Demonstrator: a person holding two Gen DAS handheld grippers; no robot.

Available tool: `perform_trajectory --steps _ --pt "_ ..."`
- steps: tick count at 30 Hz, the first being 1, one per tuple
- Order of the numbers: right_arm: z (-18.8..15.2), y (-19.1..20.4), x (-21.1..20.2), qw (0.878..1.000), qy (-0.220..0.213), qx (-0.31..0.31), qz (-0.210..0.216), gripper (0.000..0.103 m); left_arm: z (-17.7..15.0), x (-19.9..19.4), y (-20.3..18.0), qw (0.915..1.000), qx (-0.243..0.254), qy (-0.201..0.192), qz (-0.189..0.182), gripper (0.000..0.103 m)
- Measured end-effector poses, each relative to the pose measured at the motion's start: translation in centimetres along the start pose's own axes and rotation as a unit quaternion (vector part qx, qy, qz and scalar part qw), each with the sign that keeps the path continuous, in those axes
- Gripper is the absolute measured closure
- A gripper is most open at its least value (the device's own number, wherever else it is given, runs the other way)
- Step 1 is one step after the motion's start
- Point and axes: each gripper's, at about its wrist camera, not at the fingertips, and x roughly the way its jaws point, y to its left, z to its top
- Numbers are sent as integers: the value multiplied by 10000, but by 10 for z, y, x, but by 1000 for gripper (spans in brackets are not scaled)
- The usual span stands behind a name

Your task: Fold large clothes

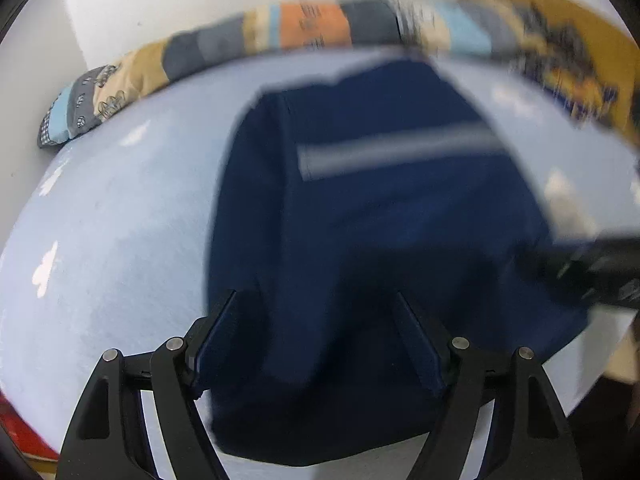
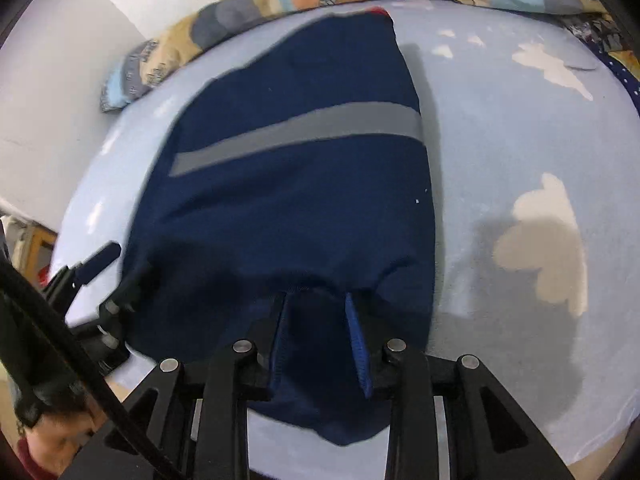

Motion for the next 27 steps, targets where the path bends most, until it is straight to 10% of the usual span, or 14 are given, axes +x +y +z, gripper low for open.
perform_trajectory --steps 8,17,27 --pt "23 30 -56 9896 -1212 -665 -405 68 -2 -18 -18 9973 317 -629 190 26" --pt "49 12 16 9991 -350 39 240 67 -9 -9 -18 9973 465 -489 282 25" --pt "36 26 -28 9957 -884 -251 -134 67 -9 -17 -21 9956 635 -598 348 25"
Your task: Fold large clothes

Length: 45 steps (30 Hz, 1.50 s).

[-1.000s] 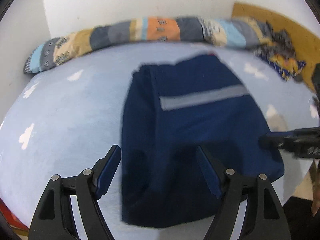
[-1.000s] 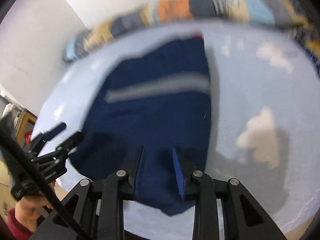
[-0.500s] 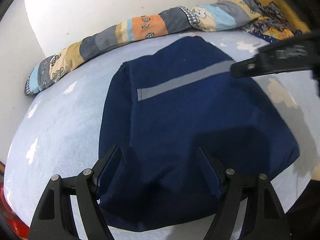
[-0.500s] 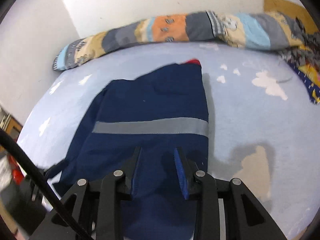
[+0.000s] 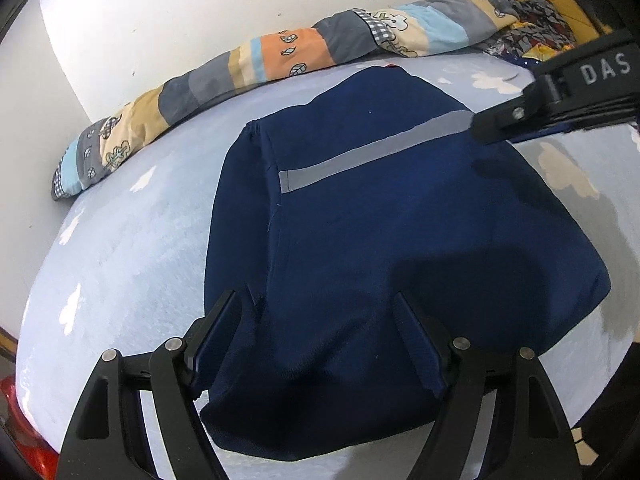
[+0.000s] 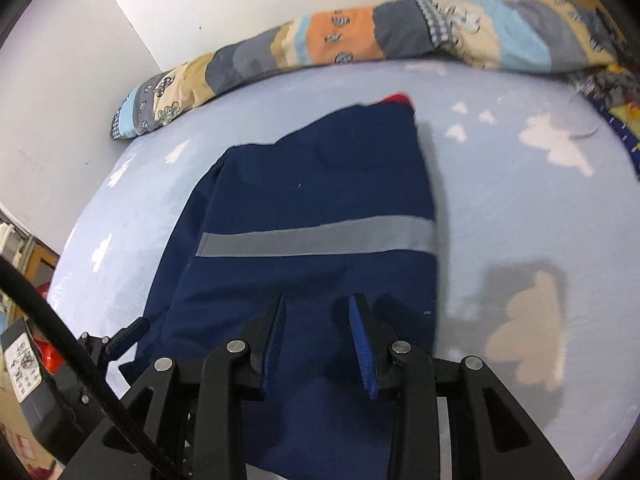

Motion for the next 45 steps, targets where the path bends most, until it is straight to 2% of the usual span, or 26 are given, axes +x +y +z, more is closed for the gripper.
perform_trajectory --steps 4,9,20,23,28,35,38,40,43,45 --pt "-8 -7 -6 9998 94 47 -144 67 -1 0 0 10000 49 5 13 25" --pt "-16 -10 15 9986 504 44 -149 67 -1 0 -1 10000 58 23 17 25" --pt "-21 -3 38 9964 692 -281 -396 60 -3 2 -3 9999 103 12 85 25" --pt "-20 0 35 9965 637 -332 -419 60 -3 1 -3 9999 126 8 96 25" --pt "-22 14 -8 9984 297 -422 -236 60 1 -10 10 9999 -121 -22 -89 25" --pt "-56 15 -46 9992 101 -221 -305 60 -8 -23 20 9997 -241 -56 15 25" --pt "-76 11 -47 9993 165 -77 -322 63 -17 -25 20 9995 -301 43 -20 25" --pt "-89 11 -32 9984 389 6 -400 65 -23 -16 19 9988 -386 287 -86 24" --pt "-87 15 -16 9966 356 -233 -710 65 -30 -8 17 9980 -538 338 -27 22" --pt "-85 10 -16 9975 373 -29 -600 64 -35 -17 25 9953 -895 343 -112 22"
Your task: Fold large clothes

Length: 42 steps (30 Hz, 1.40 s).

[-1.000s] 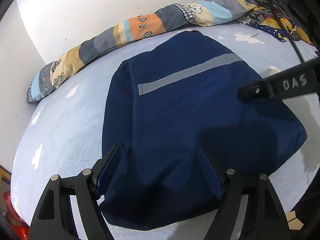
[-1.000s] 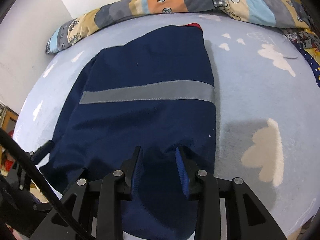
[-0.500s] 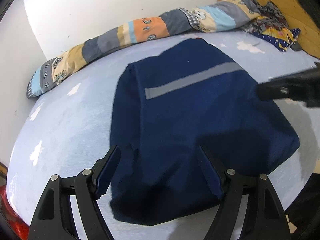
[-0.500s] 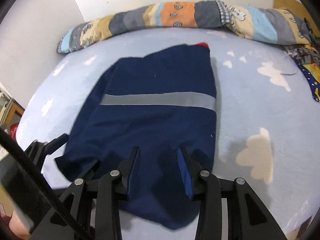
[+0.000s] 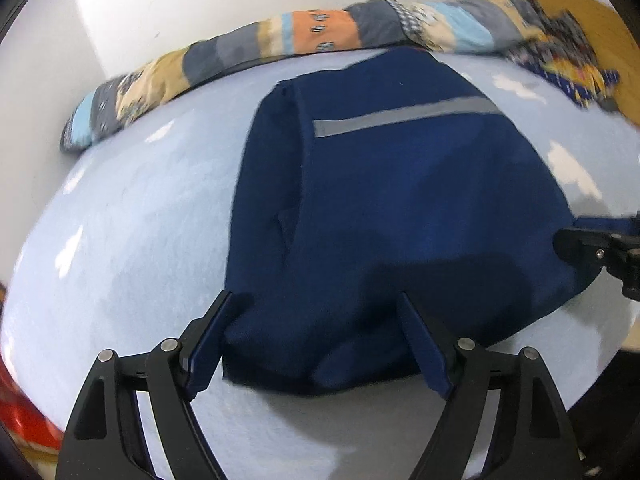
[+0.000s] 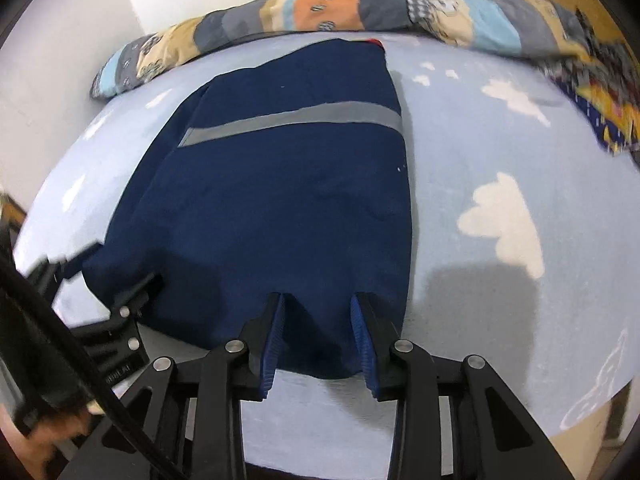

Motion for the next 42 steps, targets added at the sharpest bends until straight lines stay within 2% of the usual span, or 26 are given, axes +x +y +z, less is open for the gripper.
perform_trajectory --steps 4,8,10,12,14,15,16,17,20,23,25,28,31,37,40,42 --pt "-18 -14 -40 9955 -483 555 603 63 -18 -36 21 9966 -720 -168 -363 22" --pt "-55 -8 -77 9949 -880 301 393 53 -42 -84 29 9927 -901 -687 -404 21" --pt "-81 -5 -98 9930 -1128 169 293 37 -55 -106 29 9911 -845 -945 -402 17" --pt "-102 -2 -115 9904 -1363 108 186 32 -77 -138 29 9870 -807 -1356 -300 7" --pt "-130 5 -134 9861 -1657 -62 70 26 -94 -160 31 9821 -860 -1658 -245 4" --pt "-138 7 -140 9843 -1761 -70 59 20 -106 -173 31 9784 -922 -1838 -208 0" --pt "-152 11 -149 9807 -1954 -81 41 11 -117 -183 31 9749 -966 -1992 -229 0" --pt "-164 16 -155 9774 -2109 -154 12 8 -125 -189 30 9726 -1023 -2069 -268 0" --pt "-183 35 -163 9705 -2358 -435 -267 4 -130 -193 22 9747 -930 -2008 -320 0" --pt "-181 48 -159 9680 -2345 -665 -590 3 -121 -182 9 9832 -788 -1642 136 0" --pt "-177 45 -152 9725 -2183 -580 -561 2 -117 -171 8 9887 -787 -1259 207 0" --pt "-173 35 -141 9806 -1883 -280 -464 2 -117 -164 9 9897 -970 -1027 225 0" --pt "-169 25 -134 9839 -1704 -38 -536 2 -117 -166 8 9888 -1020 -1054 260 0" --pt "-170 23 -135 9845 -1702 102 -418 2 -117 -181 1 9831 -1016 -1494 310 0" --pt "-170 26 -138 9829 -1787 32 -448 2 -113 -183 1 9814 -1092 -1494 503 0" --pt "-171 27 -140 9821 -1831 7 -443 2 -108 -184 -1 9869 -825 -1310 450 0"
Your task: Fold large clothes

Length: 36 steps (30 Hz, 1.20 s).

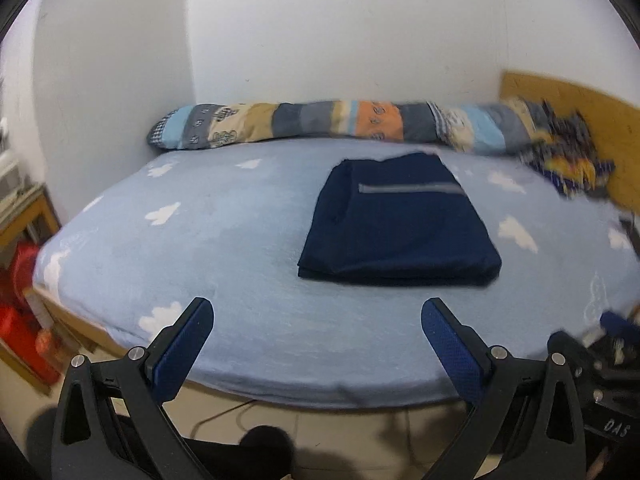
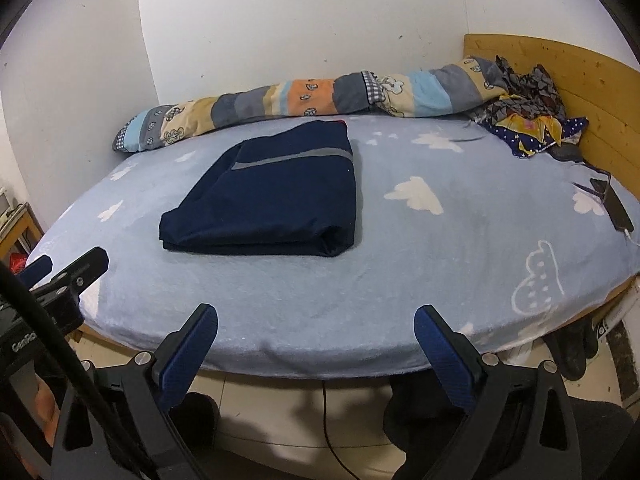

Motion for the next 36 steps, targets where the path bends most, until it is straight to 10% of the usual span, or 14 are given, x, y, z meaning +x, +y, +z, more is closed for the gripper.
perform_trajectory --steps 36 --pt "-8 23 -29 9970 -575 -513 -94 2 -4 -27 4 9990 359 19 274 0"
